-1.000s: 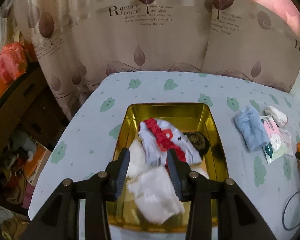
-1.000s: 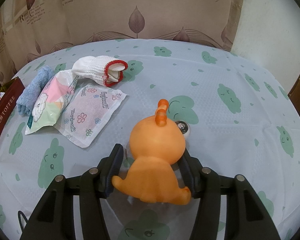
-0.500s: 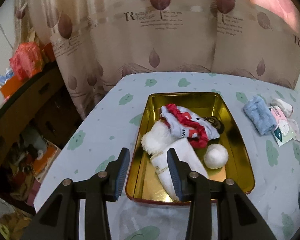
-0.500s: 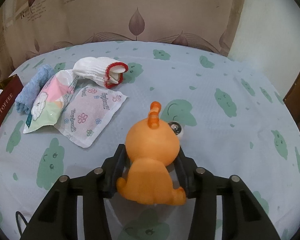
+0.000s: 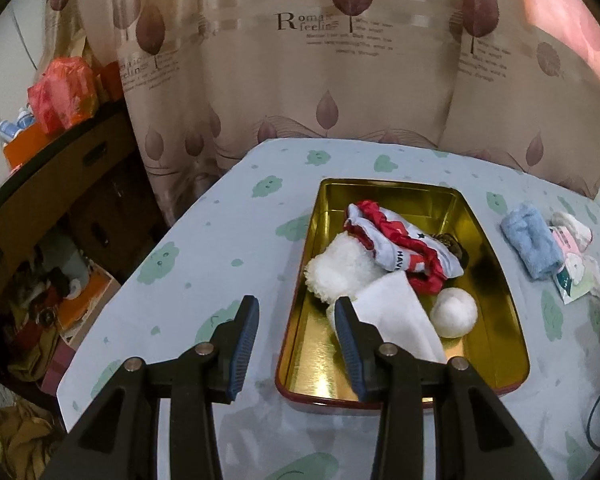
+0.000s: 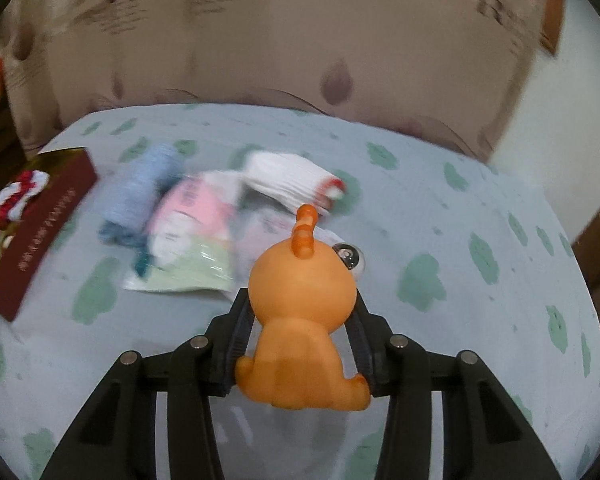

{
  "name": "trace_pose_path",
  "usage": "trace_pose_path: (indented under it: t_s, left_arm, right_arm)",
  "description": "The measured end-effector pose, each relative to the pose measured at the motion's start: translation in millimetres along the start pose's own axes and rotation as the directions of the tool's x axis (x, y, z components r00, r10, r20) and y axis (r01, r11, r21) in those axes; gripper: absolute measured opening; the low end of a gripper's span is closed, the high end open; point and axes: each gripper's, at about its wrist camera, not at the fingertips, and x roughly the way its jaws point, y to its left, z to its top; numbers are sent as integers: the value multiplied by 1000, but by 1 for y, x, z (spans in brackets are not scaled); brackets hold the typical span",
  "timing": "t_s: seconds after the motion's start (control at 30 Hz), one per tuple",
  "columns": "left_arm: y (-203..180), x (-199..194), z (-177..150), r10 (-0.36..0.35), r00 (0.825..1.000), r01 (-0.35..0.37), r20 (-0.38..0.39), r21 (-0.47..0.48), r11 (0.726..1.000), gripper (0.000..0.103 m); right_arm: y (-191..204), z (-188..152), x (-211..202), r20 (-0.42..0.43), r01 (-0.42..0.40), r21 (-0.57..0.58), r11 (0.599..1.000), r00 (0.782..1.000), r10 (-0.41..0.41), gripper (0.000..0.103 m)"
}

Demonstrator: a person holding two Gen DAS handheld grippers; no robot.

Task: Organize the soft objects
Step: 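Carry the orange toy into the gold tin and release it with the right tool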

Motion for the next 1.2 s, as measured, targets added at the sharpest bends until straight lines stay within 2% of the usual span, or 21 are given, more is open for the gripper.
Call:
trace_pose_path:
  t_s: [0.3, 0.47, 0.67, 0.8, 0.97, 1.2]
  left_arm:
    - [27, 2, 4, 15, 1000, -16, -10, -115, 993, 40]
    - [45, 0, 2, 66, 998, -66, -10, -207, 976, 40]
    - [70, 3, 0, 110, 993, -119, -47, -310, 943, 40]
    - [79, 3, -2, 129, 990, -140, -54, -338, 931, 40]
    - [84, 6, -3, 120, 990, -137, -69, -359, 923, 40]
    - [80, 6, -2, 115, 991, -129, -62, -339, 932, 40]
  right_arm:
    - [76, 21, -20, 13, -161, -116, 980, 987, 163, 42]
    - [124, 28, -26, -1, -248, -181, 952, 968, 252, 42]
    - [182, 37, -30, -8, -336, -245, 910, 939, 344, 42]
    - [219, 43, -32, -18, -385, -284, 878, 918, 397, 43]
    - [266, 46, -30, -51, -429, -338, 838, 897, 440, 43]
    - [302, 46, -6, -112, -440, -356, 825, 896, 429, 43]
